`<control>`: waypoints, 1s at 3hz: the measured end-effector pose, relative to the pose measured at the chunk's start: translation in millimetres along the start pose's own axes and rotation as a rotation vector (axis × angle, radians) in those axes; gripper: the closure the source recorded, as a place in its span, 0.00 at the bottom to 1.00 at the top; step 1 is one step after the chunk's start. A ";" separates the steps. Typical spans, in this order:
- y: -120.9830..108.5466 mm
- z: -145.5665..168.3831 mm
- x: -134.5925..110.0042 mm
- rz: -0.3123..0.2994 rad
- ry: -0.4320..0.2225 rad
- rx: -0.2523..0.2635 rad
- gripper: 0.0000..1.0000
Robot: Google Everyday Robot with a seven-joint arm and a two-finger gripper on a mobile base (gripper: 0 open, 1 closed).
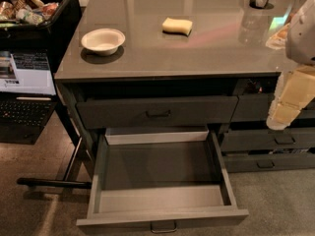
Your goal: Place sponge into middle drawer
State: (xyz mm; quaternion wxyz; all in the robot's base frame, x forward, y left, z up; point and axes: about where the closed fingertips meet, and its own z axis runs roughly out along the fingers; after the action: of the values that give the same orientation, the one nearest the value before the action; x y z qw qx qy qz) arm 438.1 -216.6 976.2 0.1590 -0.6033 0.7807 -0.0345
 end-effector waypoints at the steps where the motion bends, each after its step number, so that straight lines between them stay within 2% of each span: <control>1: 0.0 0.0 0.0 0.000 0.000 0.000 0.00; 2: -4.0 -1.4 0.1 0.034 -0.058 -0.005 0.00; 3: -20.3 8.9 16.8 0.142 -0.192 -0.051 0.00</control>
Offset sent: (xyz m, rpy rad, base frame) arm 0.0083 -0.0047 0.0011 0.1662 0.0076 -0.0412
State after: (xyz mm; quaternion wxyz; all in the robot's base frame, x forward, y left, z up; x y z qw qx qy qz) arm 455.9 -236.9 969.3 0.2197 -0.5508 0.8033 0.0547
